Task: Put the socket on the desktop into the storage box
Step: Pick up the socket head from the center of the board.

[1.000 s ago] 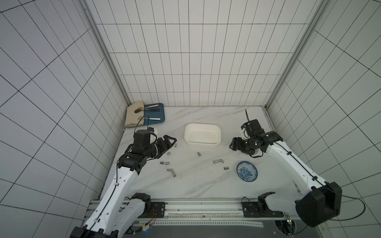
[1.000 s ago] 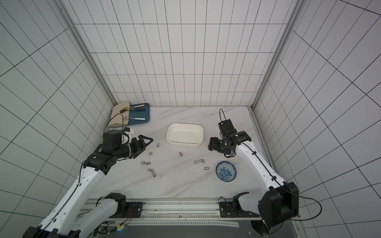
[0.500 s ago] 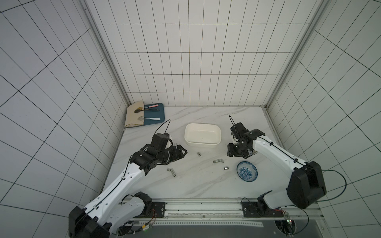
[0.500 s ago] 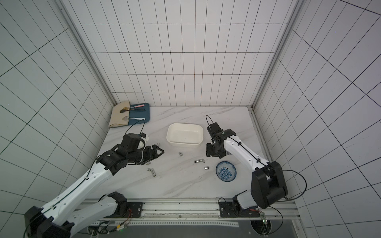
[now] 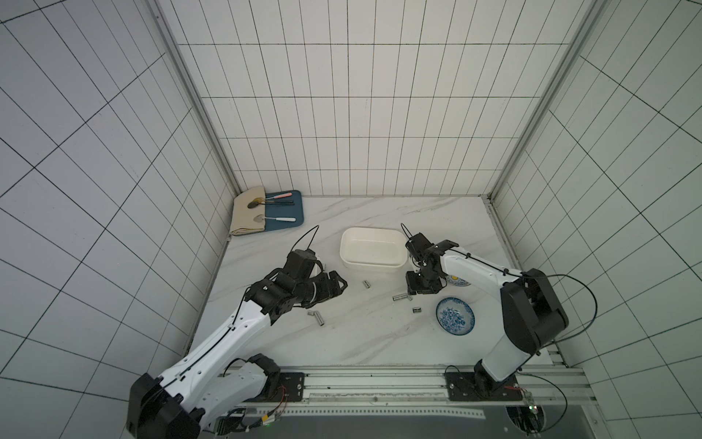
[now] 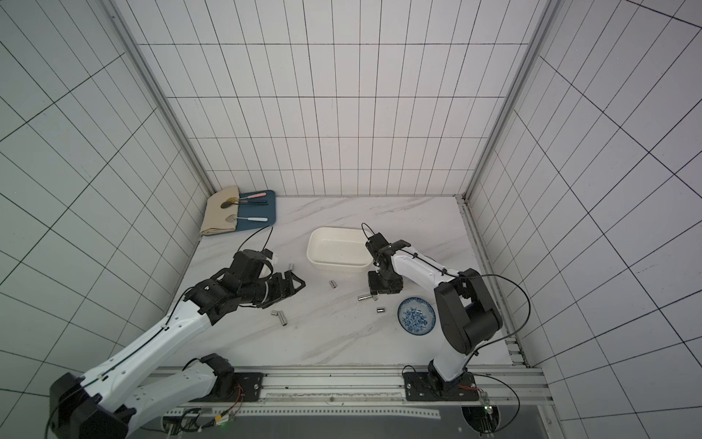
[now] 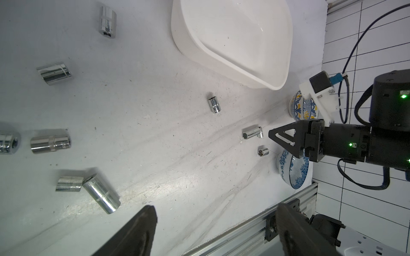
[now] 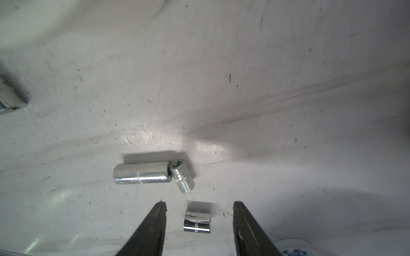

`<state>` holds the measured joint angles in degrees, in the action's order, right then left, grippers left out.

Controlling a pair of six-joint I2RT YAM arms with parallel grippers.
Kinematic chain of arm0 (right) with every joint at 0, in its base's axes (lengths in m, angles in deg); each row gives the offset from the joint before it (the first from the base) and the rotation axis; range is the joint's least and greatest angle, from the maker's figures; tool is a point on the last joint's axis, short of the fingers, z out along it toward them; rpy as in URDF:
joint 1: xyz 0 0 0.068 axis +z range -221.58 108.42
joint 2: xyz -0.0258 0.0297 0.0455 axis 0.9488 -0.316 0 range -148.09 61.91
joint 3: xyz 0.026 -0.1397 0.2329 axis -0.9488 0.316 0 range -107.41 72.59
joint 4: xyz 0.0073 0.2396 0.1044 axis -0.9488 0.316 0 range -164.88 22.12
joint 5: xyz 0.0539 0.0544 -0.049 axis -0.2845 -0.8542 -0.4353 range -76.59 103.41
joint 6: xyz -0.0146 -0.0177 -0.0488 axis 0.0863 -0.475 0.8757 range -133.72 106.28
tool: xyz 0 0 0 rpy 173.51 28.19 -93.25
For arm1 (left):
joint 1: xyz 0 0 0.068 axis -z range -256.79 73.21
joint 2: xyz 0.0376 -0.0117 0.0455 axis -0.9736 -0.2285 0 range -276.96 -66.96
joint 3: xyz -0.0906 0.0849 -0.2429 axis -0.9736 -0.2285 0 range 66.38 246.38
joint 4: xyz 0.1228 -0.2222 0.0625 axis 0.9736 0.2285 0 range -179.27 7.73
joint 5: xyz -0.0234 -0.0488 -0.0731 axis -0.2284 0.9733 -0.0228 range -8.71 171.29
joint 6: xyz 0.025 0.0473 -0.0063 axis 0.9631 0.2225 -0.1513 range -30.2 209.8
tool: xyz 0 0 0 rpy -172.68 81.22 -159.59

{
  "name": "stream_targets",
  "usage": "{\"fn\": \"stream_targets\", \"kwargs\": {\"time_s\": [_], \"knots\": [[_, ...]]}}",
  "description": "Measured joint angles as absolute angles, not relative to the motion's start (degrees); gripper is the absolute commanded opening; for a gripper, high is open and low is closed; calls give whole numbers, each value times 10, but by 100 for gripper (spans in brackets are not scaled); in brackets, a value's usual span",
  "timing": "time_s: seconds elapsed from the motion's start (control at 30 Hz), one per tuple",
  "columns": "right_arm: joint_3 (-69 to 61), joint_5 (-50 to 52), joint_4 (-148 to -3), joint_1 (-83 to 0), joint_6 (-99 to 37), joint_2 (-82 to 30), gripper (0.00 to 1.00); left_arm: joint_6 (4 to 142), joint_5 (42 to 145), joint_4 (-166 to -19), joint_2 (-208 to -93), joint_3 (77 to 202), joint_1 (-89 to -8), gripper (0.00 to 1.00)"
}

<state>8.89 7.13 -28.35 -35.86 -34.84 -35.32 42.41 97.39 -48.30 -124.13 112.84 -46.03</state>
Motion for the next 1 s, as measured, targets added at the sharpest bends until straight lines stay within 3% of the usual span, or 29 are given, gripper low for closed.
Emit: {"fn": "stream_targets", "kwargs": {"time_s": [0.53,0.93,1.0], "knots": [[89,73,-301,-343,-345,-398,45,409,969,-483,-1236,1124,-460,88],[89,85,-305,-339,-343,-407,34,404,967,-483,-1233,1123,-460,88],[89,86,-305,-339,-343,-407,27,403,967,-483,-1232,1123,-460,88]]}}
